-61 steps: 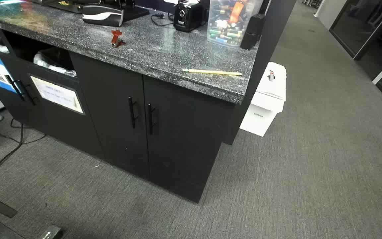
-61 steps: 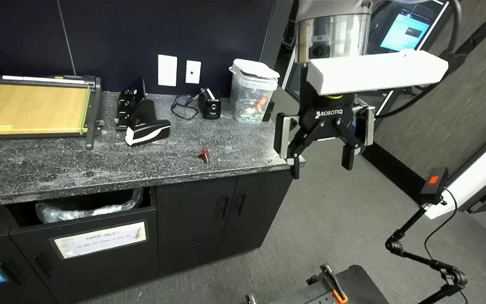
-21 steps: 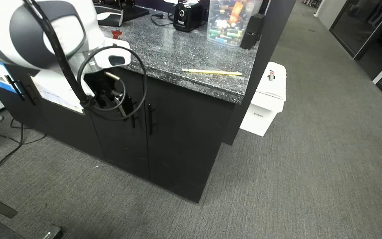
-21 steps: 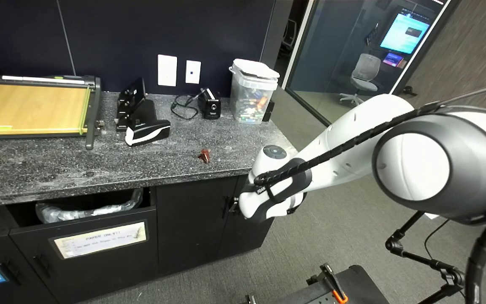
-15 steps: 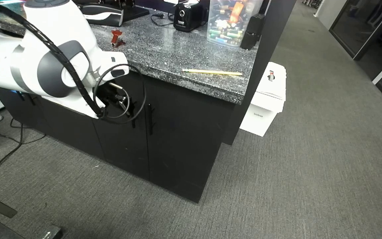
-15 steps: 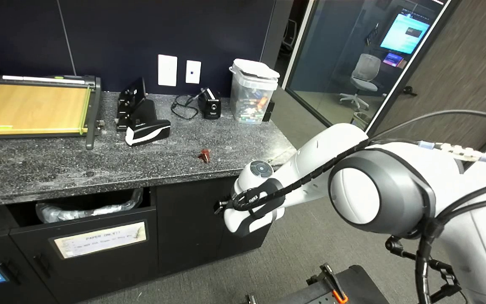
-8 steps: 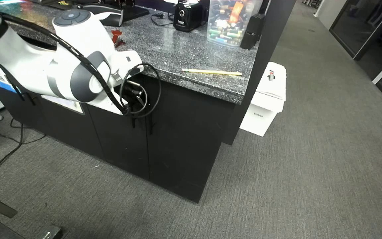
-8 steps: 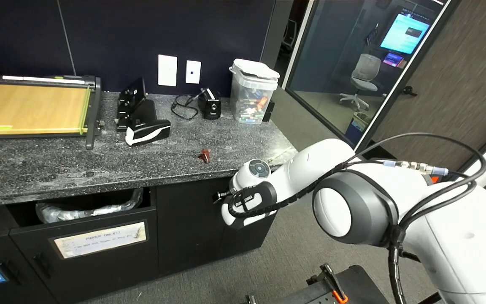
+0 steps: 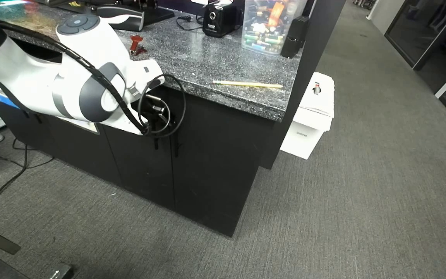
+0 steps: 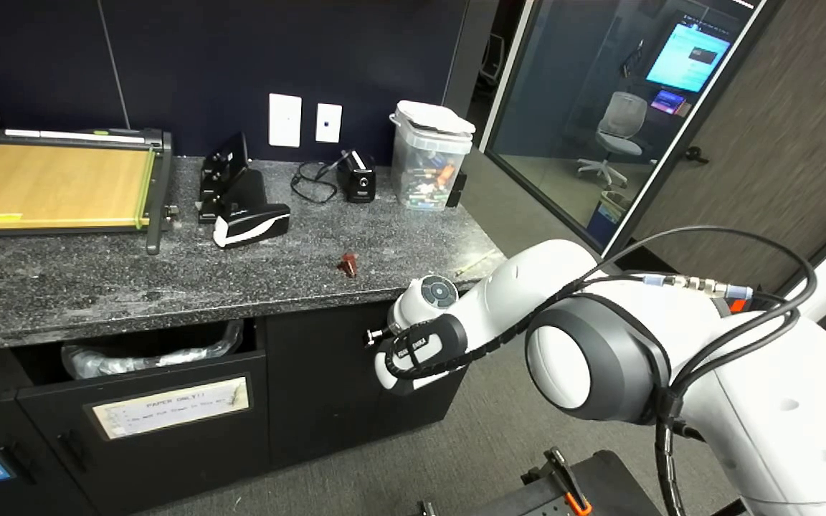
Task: Open the left cabinet door
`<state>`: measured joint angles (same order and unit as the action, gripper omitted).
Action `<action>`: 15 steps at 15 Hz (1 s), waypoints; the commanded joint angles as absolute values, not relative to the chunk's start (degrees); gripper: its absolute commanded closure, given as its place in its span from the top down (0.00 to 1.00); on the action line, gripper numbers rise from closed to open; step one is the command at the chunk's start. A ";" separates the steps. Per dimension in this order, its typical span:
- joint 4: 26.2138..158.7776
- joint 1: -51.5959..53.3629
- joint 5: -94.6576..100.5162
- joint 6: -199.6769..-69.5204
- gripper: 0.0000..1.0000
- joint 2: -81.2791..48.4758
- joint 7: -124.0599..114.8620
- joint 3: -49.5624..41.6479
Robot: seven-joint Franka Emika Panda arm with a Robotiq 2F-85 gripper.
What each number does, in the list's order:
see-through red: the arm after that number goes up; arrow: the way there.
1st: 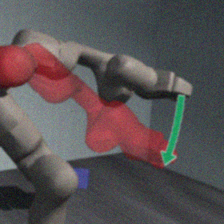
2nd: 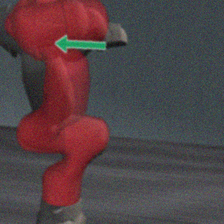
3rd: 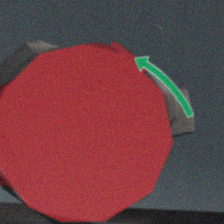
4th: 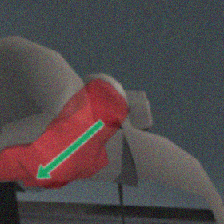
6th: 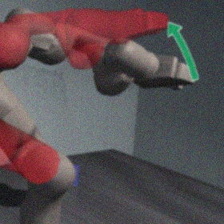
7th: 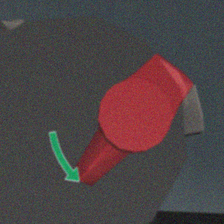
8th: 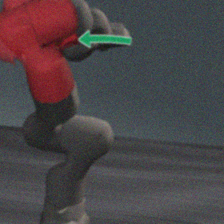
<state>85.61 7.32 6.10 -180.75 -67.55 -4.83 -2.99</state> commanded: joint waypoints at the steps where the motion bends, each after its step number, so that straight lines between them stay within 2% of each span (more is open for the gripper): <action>1: 84.17 8.12 5.34 -184.75 0.44 -71.71 -2.74 -3.85; 7: 89.73 9.07 4.38 -189.14 0.00 -70.71 -2.43 -5.27; 9: 89.13 9.14 3.46 -191.68 0.04 -72.41 -2.18 -5.34; 15: 90.32 12.54 -0.78 -194.07 0.04 -73.00 -3.10 -8.39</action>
<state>91.84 8.84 3.70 -194.92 -67.99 -3.97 -4.71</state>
